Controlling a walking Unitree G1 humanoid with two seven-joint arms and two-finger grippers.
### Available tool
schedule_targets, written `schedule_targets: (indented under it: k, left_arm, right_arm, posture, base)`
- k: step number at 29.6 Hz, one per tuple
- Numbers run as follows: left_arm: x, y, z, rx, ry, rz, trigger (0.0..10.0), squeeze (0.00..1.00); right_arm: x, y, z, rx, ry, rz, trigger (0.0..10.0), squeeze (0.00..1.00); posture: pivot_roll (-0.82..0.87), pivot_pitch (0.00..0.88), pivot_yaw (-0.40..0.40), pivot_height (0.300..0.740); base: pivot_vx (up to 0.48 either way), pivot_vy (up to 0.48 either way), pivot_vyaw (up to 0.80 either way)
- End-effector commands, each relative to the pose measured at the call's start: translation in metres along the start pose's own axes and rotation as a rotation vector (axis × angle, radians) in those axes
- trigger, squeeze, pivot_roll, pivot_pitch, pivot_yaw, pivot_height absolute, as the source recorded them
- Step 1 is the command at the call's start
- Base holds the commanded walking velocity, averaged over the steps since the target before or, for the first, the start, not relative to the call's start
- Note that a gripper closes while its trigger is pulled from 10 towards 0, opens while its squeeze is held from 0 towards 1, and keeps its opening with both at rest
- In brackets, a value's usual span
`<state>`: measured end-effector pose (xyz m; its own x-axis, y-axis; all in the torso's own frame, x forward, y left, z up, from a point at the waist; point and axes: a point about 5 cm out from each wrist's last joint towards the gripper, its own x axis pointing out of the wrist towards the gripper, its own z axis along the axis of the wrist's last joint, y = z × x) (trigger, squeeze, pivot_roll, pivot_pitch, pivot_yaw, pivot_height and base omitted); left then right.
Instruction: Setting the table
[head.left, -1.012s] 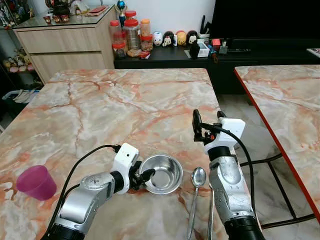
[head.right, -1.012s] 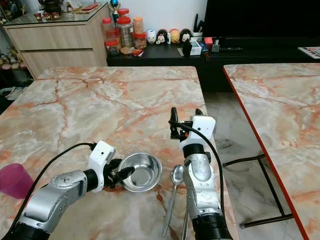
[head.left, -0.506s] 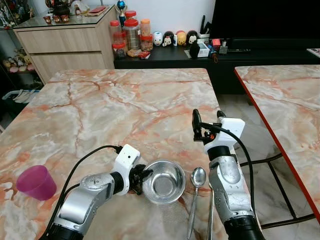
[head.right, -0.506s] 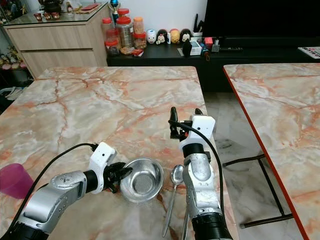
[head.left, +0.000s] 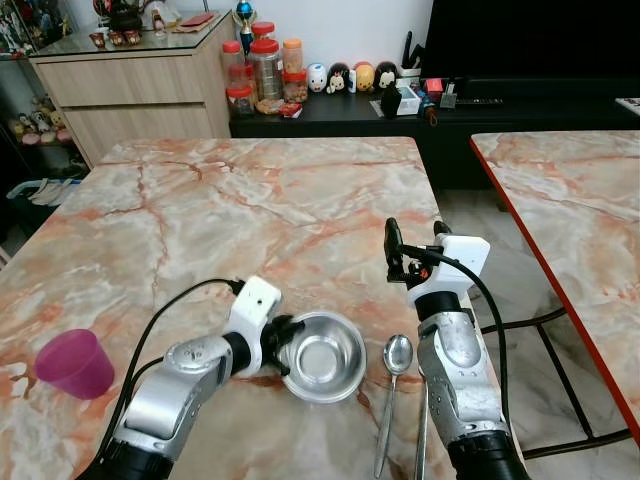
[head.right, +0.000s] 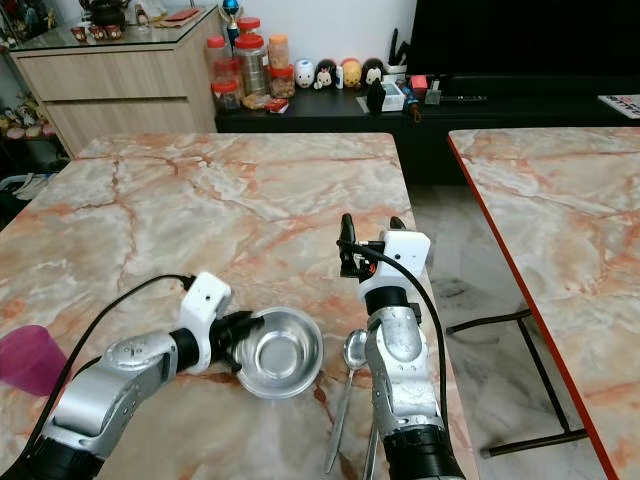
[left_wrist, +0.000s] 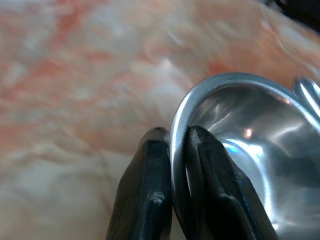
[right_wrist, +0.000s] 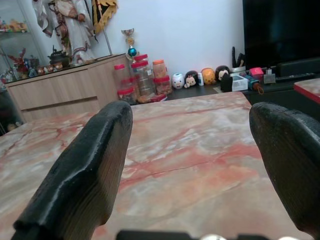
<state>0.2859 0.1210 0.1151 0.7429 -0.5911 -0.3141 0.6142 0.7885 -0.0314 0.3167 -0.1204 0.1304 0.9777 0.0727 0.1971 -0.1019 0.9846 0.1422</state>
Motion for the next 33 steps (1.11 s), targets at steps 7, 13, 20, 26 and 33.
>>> schedule_targets:
  k: [7, 13, 20, 26, 33]
  left_arm:
    - [0.0, 0.035, 0.02, -0.049, -0.182, 0.31, 0.0, 0.0]
    - [0.001, 0.044, 0.032, -0.113, -0.334, 0.536, 10.0, 0.0]
    - [0.005, 0.041, 0.035, -0.239, -0.466, 0.601, 10.0, 0.0]
    - [0.006, 0.043, 0.043, -0.31, -0.605, 0.692, 10.0, 0.0]
    - [0.011, 0.041, 0.042, -0.289, -0.63, 0.697, 10.0, 0.0]
  right_arm:
    - [0.003, 0.002, 0.001, -0.001, 0.004, 0.006, 10.0, 0.0]
    - [0.004, 0.0, 0.004, -0.002, -0.015, 0.0, 10.0, 0.0]
    - [0.005, 0.0, 0.006, -0.004, -0.025, 0.002, 10.0, 0.0]
    - [0.007, 0.0, 0.012, 0.002, -0.059, 0.001, 10.0, 0.0]
    - [0.008, -0.001, 0.017, 0.0, -0.09, -0.007, 10.0, 0.0]
  posture:
    - [-0.02, 0.0, 0.024, 0.74]
    - [-0.03, 0.0, 0.021, 0.74]
    - [-0.03, 0.0, 0.019, 0.74]
    - [-0.04, 0.0, 0.02, 0.74]
    - [-0.06, 0.0, 0.024, 0.74]
  base:
    - [0.0, 0.0, 0.0]
    - [0.0, 0.0, 0.0]
    - [0.0, 0.0, 0.0]
    - [0.0, 0.0, 0.0]
    - [0.0, 0.0, 0.0]
